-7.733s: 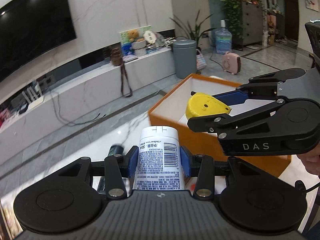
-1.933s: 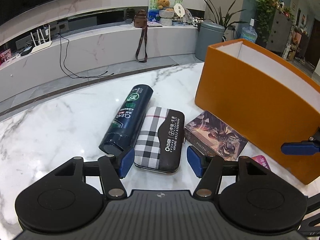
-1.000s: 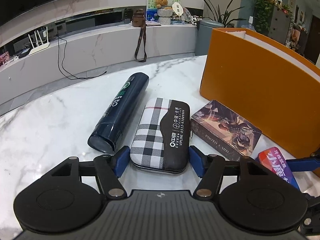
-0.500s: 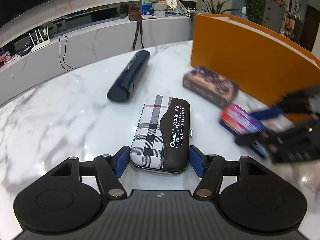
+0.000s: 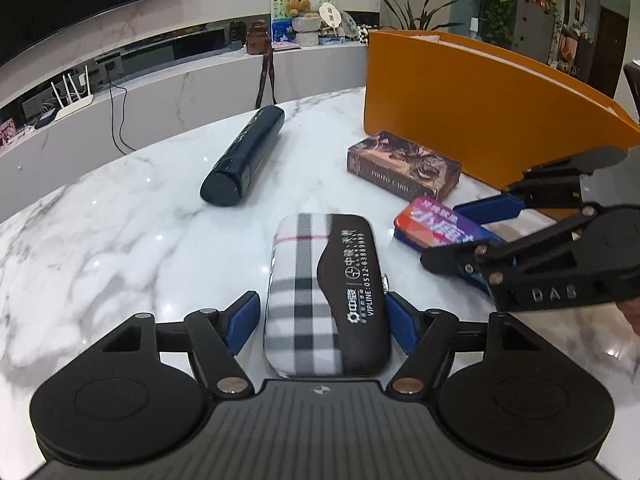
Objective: Organize rigid objects
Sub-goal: 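Grasp the plaid case with the left tool while the right tool grasps the pink-blue printed box, then lift and carry the plaid case and printed box over the orange box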
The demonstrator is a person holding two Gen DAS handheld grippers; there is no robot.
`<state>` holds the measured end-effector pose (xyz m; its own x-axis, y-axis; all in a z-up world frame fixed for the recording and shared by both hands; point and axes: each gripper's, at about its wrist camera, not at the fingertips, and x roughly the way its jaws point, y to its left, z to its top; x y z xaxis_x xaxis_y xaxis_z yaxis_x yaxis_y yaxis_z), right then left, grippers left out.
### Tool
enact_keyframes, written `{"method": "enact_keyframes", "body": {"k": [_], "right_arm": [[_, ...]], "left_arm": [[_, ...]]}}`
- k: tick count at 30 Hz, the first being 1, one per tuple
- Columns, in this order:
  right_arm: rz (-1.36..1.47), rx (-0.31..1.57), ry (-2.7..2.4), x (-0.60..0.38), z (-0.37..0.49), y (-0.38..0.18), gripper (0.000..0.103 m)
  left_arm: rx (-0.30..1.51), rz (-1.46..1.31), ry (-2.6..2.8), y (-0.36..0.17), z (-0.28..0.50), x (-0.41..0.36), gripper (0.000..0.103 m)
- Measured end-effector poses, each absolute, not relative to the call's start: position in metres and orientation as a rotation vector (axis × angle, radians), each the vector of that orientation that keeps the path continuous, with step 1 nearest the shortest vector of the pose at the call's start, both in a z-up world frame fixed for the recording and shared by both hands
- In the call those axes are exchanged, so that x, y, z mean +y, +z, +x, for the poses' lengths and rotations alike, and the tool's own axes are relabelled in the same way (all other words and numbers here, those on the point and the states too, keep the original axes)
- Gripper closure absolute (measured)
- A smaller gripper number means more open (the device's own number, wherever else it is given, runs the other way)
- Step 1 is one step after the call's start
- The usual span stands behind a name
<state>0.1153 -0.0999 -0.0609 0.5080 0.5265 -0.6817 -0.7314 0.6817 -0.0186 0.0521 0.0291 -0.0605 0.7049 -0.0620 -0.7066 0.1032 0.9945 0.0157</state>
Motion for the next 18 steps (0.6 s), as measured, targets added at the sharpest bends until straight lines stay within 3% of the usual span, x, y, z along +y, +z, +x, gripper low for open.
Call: {"method": "enact_keyframes", "body": {"k": [11, 18], "right_arm": [[-0.306, 0.656, 0.785, -0.1044, 0.1204, -0.0650, 0.052], [-0.316, 0.670, 0.782, -0.1021, 0.1207, -0.0633, 0.056]], "left_arm": [[0.747, 0.052, -0.100, -0.0630, 0.0573, 0.0253, 0.024], [0.761, 0.068, -0.117, -0.0605, 0.0537, 0.0241, 0.025]]}}
